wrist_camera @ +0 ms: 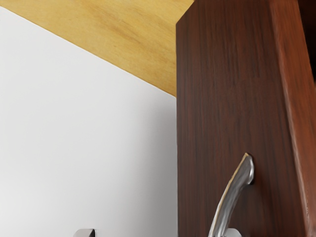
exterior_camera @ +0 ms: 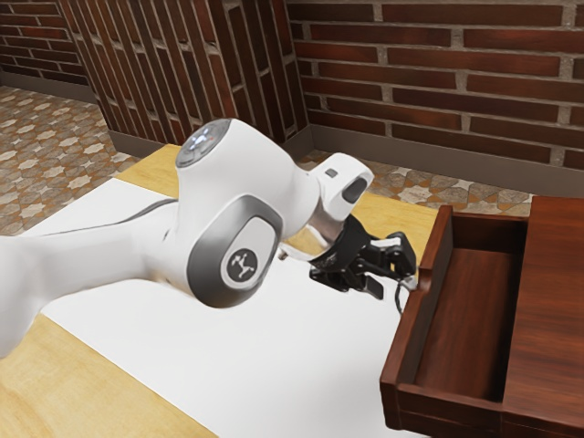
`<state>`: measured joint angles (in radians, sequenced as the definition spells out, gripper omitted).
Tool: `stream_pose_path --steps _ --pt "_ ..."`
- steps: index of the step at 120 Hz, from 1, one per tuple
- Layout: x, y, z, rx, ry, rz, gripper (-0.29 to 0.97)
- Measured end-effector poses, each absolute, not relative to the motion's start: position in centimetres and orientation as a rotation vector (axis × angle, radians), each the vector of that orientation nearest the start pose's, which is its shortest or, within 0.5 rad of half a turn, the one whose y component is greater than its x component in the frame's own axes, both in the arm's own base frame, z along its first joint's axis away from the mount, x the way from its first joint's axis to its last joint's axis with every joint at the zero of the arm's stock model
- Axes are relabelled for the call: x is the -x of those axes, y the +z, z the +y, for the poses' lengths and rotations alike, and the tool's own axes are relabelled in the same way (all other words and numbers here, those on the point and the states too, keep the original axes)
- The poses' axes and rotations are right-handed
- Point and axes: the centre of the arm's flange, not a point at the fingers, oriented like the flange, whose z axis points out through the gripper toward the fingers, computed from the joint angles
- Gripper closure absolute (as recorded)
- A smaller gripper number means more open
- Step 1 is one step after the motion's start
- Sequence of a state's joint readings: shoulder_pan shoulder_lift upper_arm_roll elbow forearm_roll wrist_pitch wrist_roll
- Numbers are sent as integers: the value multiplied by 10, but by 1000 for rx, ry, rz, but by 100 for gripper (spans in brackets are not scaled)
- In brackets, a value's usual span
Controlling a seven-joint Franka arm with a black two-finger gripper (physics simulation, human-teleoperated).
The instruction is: Pull the drawer handle with one arm to open the drawer
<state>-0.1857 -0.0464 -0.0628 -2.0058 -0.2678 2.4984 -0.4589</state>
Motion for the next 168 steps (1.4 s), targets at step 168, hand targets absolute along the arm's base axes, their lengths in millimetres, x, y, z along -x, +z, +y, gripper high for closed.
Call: stream_pose_path --steps 168 --pt "-528 536 -70 3278 -743 -811 39"
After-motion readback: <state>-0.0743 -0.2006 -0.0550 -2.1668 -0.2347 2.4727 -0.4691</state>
